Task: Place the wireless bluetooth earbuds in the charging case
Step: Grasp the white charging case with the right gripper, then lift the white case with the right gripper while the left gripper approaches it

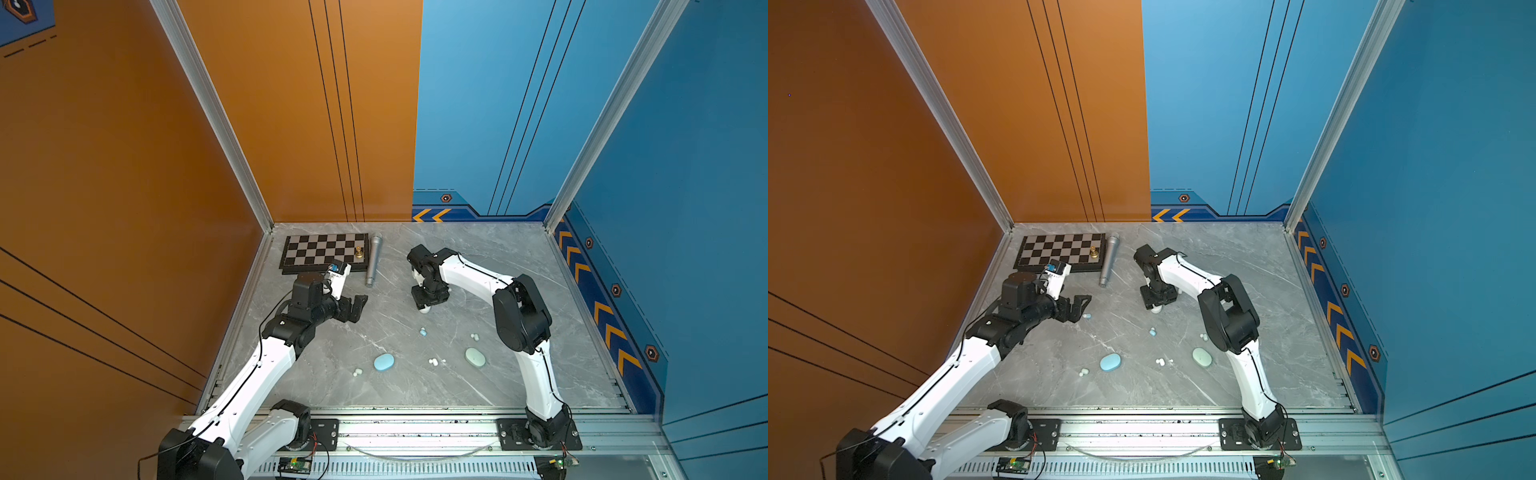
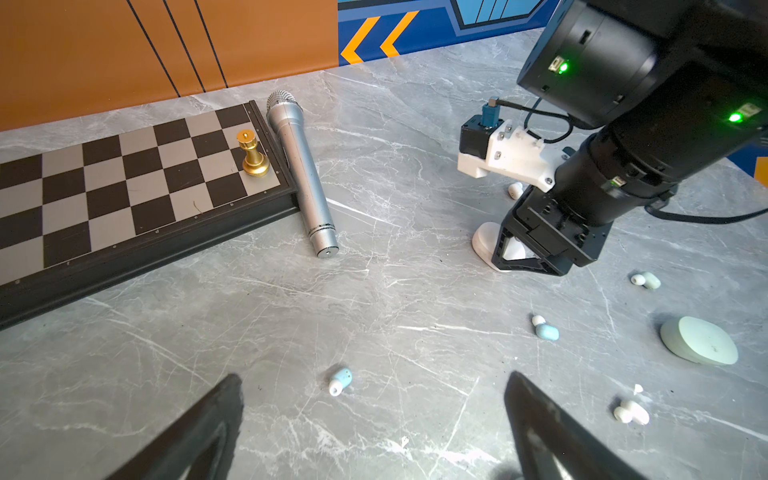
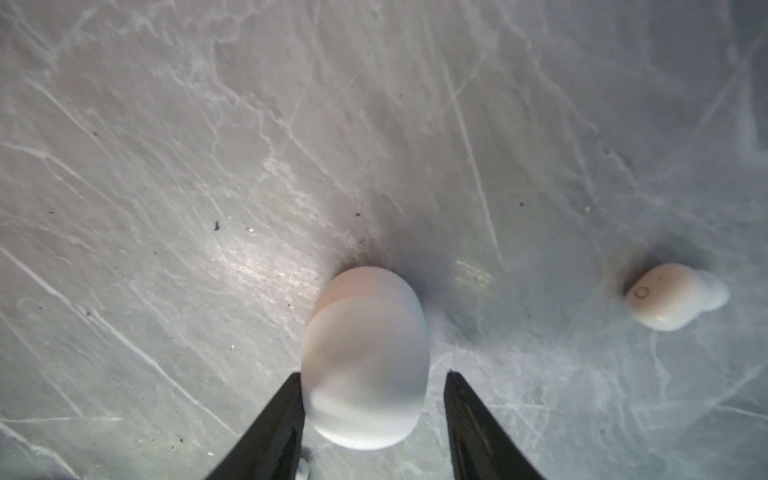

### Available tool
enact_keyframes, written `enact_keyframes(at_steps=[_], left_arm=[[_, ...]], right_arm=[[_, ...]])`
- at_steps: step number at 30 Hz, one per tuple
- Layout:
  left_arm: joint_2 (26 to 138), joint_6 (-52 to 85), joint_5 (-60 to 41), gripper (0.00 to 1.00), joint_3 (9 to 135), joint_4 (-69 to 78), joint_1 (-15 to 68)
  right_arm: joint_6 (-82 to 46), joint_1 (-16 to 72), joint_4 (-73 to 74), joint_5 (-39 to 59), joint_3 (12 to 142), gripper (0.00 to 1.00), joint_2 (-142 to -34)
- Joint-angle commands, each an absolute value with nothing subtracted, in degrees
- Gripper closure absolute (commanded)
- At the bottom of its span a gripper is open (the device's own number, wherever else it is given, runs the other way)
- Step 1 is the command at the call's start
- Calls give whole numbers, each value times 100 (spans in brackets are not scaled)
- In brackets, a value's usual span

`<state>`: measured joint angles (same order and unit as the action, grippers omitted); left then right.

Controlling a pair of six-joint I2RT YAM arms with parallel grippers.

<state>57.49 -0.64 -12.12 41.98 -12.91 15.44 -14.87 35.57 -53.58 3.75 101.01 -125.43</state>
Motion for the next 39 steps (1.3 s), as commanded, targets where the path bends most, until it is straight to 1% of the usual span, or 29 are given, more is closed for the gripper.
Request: enact_keyframes(at_steps=[1,3,9,14,15,17,19,22,26,29,32,38,39], left_arm=[[5794,-129,-1346,2,4228,-1195,1591],[5801,-127,-1358,2,4243,-1216,1591],[5803,-130,-1360,2,4248,-1230,1591],[5853,-54,-1458,2,4313,-1228,1599],[5878,-44,-1507,2,4337,-1230,1595],[5898,-97,-1714,2,4359,-1230,1600],[5882,-260,-2021,2,4359,-1230,1600],[5880,-514,-2352,2,4389,-1225,1635],[6010,-933,-2840,2,4564,-1269,1717],[6121,-1127,-3044,2,4758,-1366,1847],[6214,-1267,-3453,1,4949,-1455,1958],[6336,-1397,-4300,12,5202,-1570,2153],[6355,-1418,-4400,16,5216,-1567,2201]], right_arm=[[-1459,3637,-5546,193,10257,44,-12635],[-1444,3655,-5546,161,10257,45,-12644],[-1383,3664,-5546,164,10255,57,-12647],[-1237,3665,-5546,188,10252,62,-12600],[-1127,3653,-5546,246,10257,62,-12557],[-888,3627,-5546,501,10256,62,-12419],[-555,3583,-5529,834,10257,66,-12205],[-46,3429,-5529,1594,10249,73,-11834],[405,3188,-5493,2734,9999,75,-11271],[708,3123,-5502,3148,9775,76,-10919],[1114,3101,-5490,3508,9521,83,-10524],[2174,3174,-5449,3496,8996,90,-9631],[2377,3178,-5449,3532,8899,92,-9482]])
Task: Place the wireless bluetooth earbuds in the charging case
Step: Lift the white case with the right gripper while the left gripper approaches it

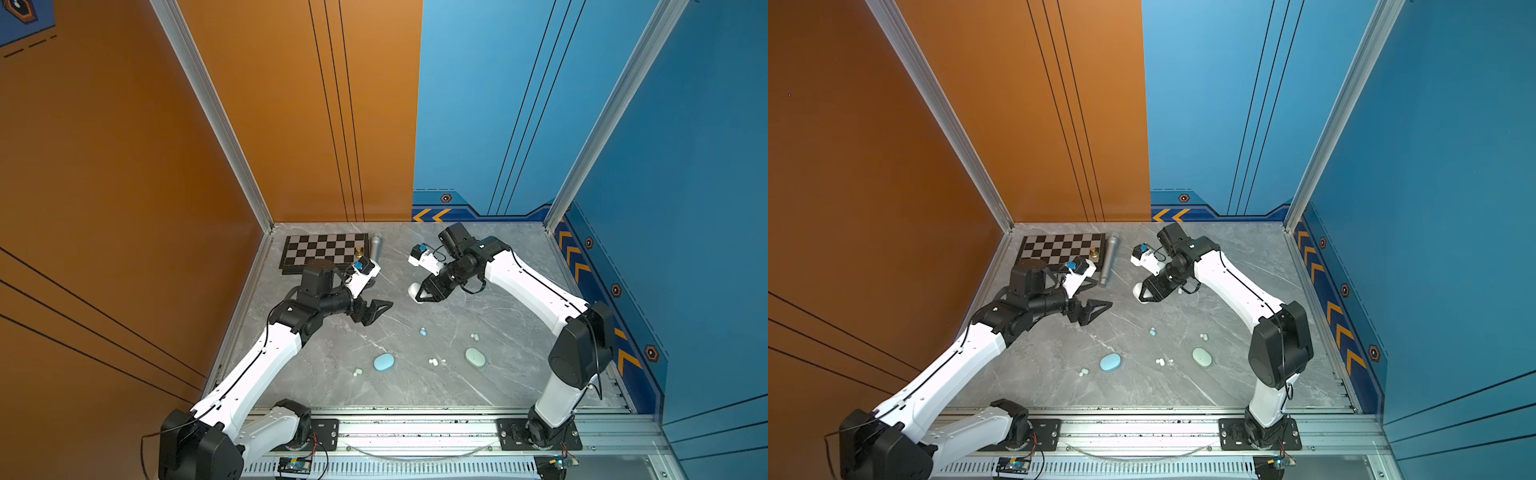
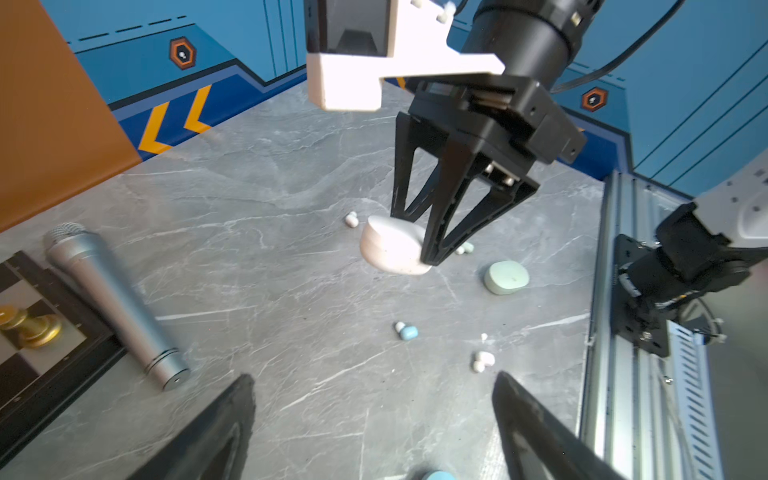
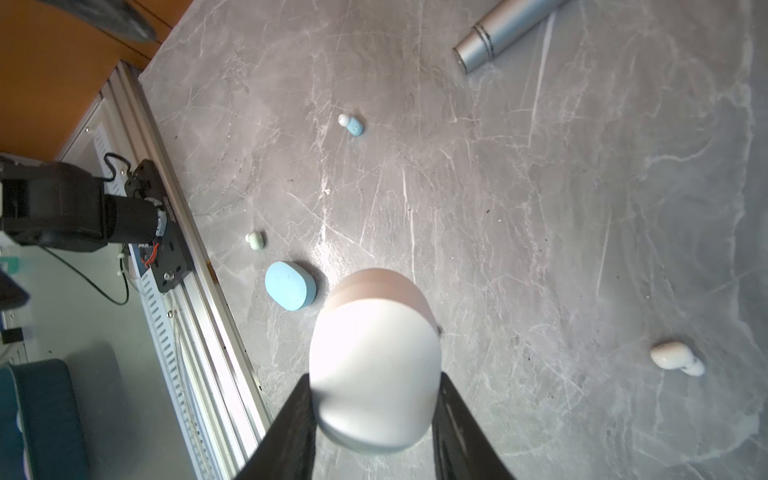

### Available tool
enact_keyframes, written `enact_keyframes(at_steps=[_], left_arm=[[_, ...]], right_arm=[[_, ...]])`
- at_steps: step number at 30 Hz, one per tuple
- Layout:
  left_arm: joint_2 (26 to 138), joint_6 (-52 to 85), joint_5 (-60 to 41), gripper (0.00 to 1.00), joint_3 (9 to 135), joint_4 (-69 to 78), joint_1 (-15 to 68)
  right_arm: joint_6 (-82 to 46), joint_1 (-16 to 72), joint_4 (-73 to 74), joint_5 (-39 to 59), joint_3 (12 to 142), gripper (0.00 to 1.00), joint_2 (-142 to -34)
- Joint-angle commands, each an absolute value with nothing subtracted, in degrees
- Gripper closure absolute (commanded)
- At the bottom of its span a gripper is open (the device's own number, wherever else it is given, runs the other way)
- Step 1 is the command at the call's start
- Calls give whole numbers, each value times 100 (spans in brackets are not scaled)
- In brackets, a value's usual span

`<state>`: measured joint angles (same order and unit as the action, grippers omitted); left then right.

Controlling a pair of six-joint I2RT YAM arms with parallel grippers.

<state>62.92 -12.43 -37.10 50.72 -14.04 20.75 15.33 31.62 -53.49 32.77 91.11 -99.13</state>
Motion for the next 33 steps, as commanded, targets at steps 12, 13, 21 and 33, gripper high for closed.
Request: enact_keyframes(at_steps=[12,13,21,33], left_arm=[[6538,-1760,-4867,23,5125,-1565,3253],[6561,-1820,-4810,23,5145,-1566,3351],[6782,-1921,-4737,32,5337,-1340,3756],[7001,-1689,-4649,37,5555,-430,3903]], right_arm=[[3920,3248,-5434,3748,7863,100,-7725],[3920,3251,-5430,3776,7804,100,-7629],[3655,3321,-5371,4009,7440,100,-7055],[3041,3394,-4814,4223,6979,100,-6710]])
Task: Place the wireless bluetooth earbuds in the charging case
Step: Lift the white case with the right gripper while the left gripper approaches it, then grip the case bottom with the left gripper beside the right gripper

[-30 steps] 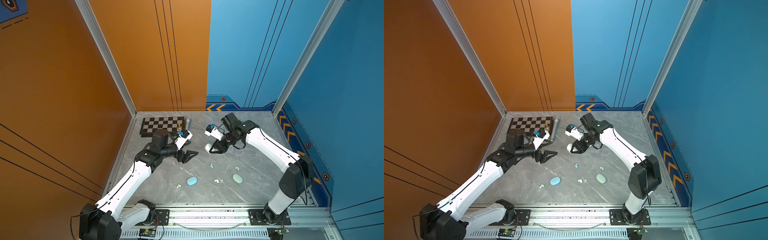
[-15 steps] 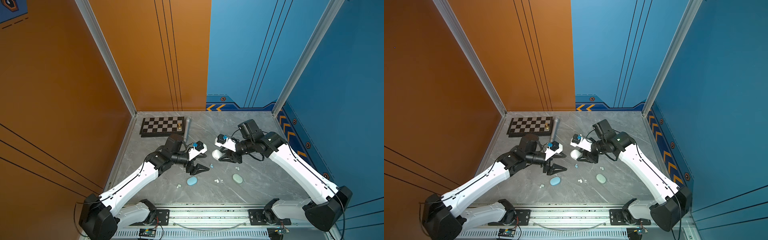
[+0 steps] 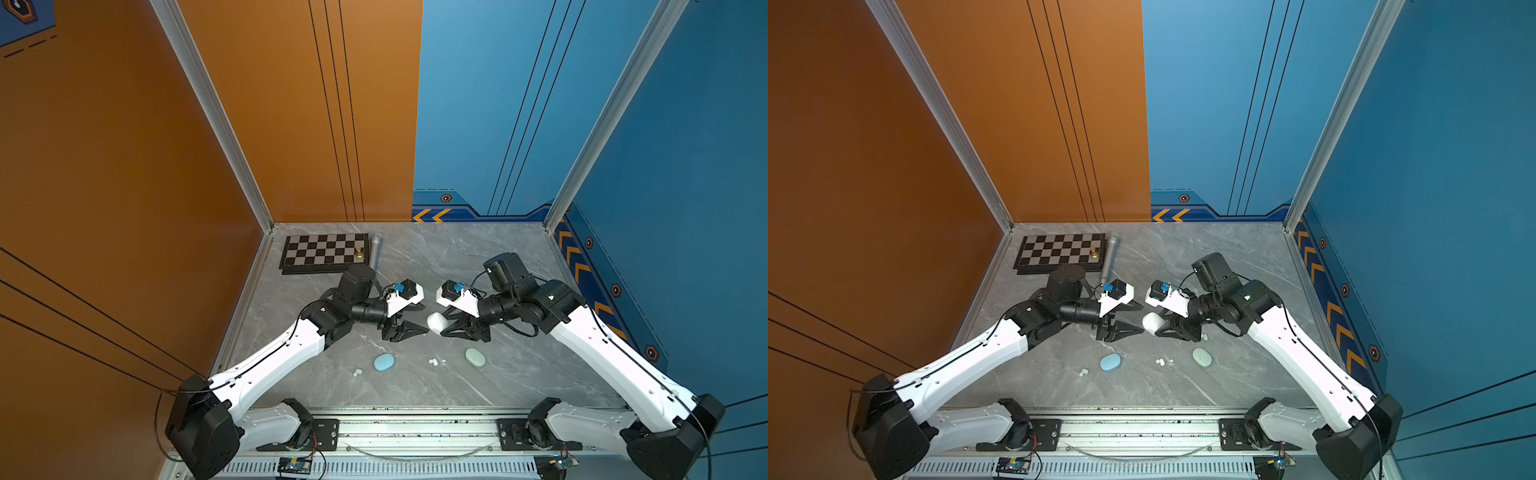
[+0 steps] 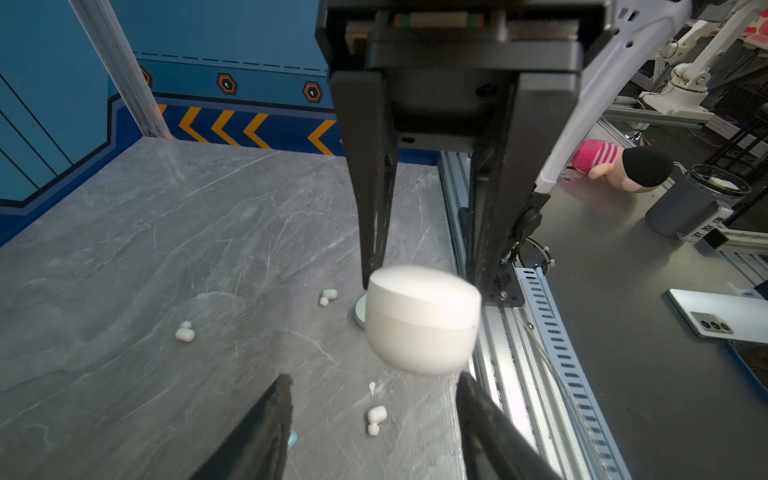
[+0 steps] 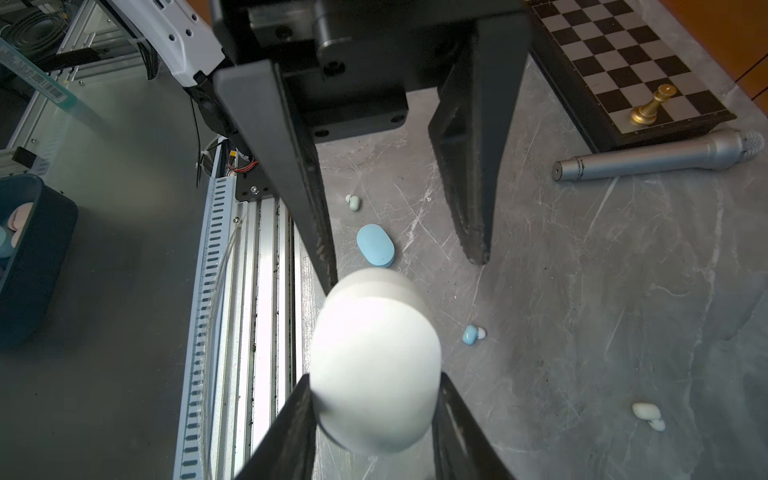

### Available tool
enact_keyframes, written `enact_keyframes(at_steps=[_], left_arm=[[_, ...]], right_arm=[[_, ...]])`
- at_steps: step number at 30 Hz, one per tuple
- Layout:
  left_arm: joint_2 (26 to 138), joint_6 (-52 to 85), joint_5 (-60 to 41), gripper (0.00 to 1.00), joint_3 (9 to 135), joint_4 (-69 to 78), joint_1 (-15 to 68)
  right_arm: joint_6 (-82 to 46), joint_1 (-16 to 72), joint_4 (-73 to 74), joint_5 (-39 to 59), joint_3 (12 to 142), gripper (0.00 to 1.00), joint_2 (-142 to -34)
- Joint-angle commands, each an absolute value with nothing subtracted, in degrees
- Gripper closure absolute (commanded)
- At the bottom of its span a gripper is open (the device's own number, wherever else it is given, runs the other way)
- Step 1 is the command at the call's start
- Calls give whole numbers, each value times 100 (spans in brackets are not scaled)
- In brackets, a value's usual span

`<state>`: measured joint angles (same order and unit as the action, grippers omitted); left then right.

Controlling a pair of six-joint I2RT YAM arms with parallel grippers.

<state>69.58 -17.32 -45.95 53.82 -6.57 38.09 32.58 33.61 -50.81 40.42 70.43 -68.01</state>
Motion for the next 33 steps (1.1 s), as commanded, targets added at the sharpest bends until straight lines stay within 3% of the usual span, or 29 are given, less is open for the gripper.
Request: enact_keyframes(at_steps=[1,8,13,18,33], left_arm=[[7009,-1713,-4650,38,5571,-450,3927],[7055,-1782,-4680,48,5621,-557,3977],[7077,-1942,-4685,61,5693,-711,3994],[7082,-1978,-4669,64,5730,-769,4003],[7106,-2004,-4632,43,5735,-738,4069]], right_arm=[[3041,3400,-4801,4229,6983,100,-6730],[2934,3397,-4617,4255,7009,100,-6861],[2926,3407,-4563,4241,7013,100,-6911],[2927,3410,-4551,4241,7005,100,-6973],[2891,3462,-4437,4187,7002,100,-7010]])
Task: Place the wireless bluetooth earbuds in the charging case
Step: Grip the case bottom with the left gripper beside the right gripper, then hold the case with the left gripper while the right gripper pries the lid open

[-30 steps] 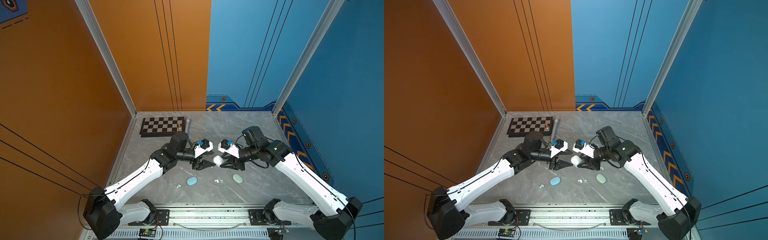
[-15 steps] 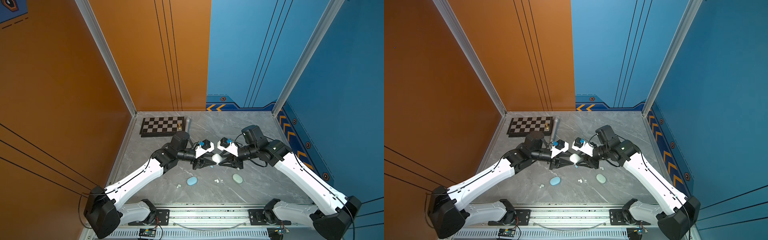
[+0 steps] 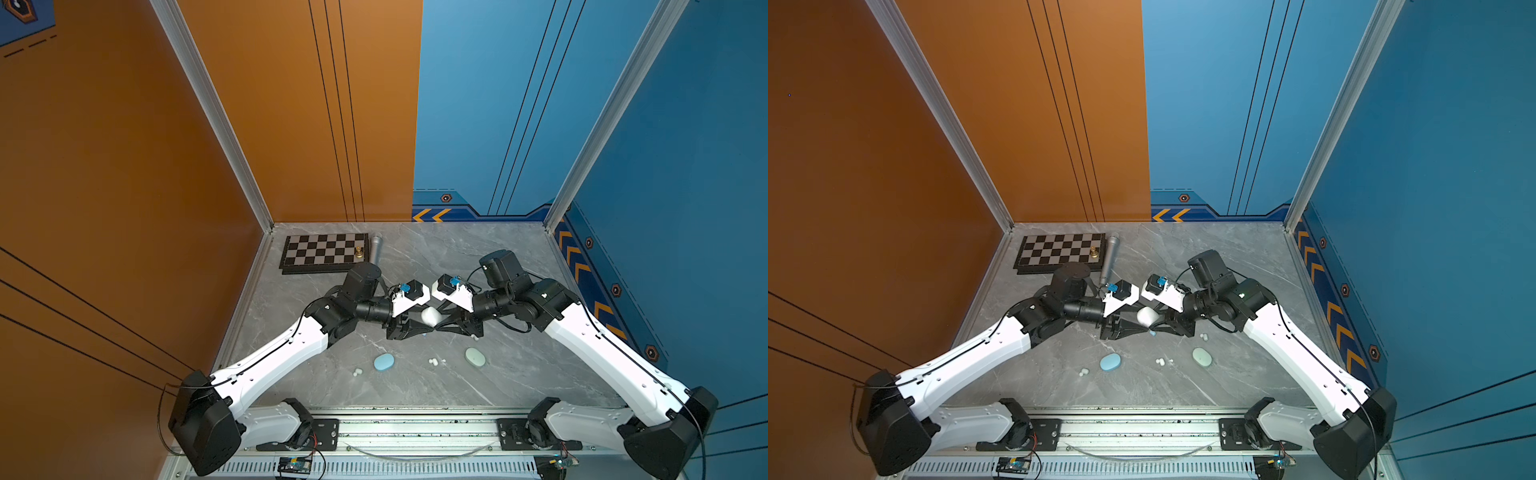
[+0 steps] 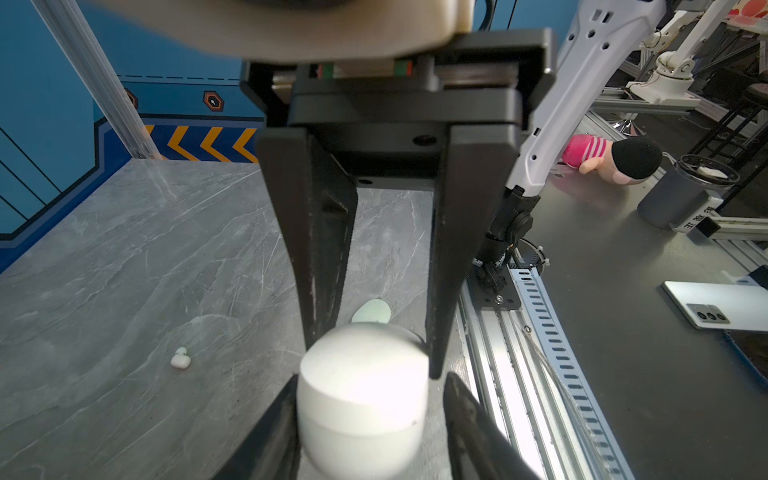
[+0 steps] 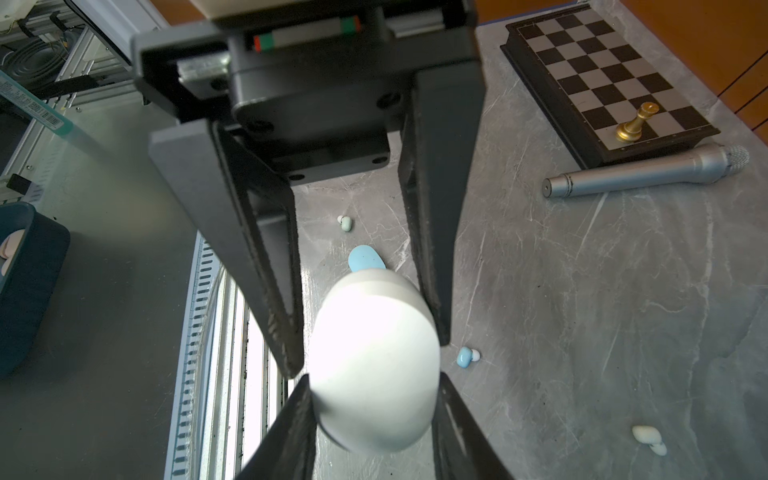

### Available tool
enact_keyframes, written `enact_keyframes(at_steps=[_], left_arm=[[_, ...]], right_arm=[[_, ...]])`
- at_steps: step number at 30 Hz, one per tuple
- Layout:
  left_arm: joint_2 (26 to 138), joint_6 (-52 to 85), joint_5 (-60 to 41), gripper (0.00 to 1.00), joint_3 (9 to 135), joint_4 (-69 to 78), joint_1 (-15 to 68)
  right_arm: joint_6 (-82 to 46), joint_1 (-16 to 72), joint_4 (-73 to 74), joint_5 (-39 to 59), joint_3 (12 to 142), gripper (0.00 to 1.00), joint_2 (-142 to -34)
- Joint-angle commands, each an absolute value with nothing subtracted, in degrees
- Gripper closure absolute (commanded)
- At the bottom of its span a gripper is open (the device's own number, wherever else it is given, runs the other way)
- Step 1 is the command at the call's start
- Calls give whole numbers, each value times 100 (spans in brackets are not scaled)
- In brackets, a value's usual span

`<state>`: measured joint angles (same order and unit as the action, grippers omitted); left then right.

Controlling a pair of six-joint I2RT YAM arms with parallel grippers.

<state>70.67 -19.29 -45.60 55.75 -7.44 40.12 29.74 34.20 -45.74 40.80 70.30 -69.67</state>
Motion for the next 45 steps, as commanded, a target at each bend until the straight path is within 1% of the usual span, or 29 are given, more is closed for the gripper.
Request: enact_keyframes(at_steps=[1,4,6,9,11,15,16,18,21,26,28,37,45], left_arm=[[7110,-2004,-4634,42,5731,-747,4066],[7117,-2030,-4640,43,5758,-773,4071],[7119,-2063,-4641,47,5769,-812,4086],[7111,-2101,-4628,61,5789,-853,4087],[7110,-2101,-4608,66,5788,-861,4087],[7094,-2101,-4564,82,5774,-870,4085],[7094,-2101,-4554,87,5773,-871,4088],[7102,-2101,-4531,100,5766,-857,4087],[7110,-2032,-4466,100,5733,-783,4061],[7132,-1750,-4455,100,5628,-434,3957],[7153,-1710,-4452,100,5654,-401,3946],[7177,-1695,-4484,100,5727,-464,3919],[7139,-1771,-4508,100,5764,-630,3918]], right_arm=[[2891,3463,-4417,4191,7005,100,-7014],[2891,3474,-4399,4166,7014,100,-7013],[2889,3480,-4395,4158,7014,100,-7012],[2893,3483,-4387,4142,7001,100,-7010],[2892,3497,-4393,4130,7002,100,-7021],[2854,3502,-4358,4061,7011,99,-7032],[2837,3506,-4345,4043,7013,98,-7034],[2764,3507,-4276,3988,6988,90,-7026],[2622,3467,-4103,3970,6912,76,-6983],[2495,3397,-3895,3891,6738,62,-6844],[2483,3355,-3846,3854,6669,58,-6795],[2277,3157,-3495,3806,6451,49,-6739],[1880,2912,-3160,3882,6381,47,-6739]])
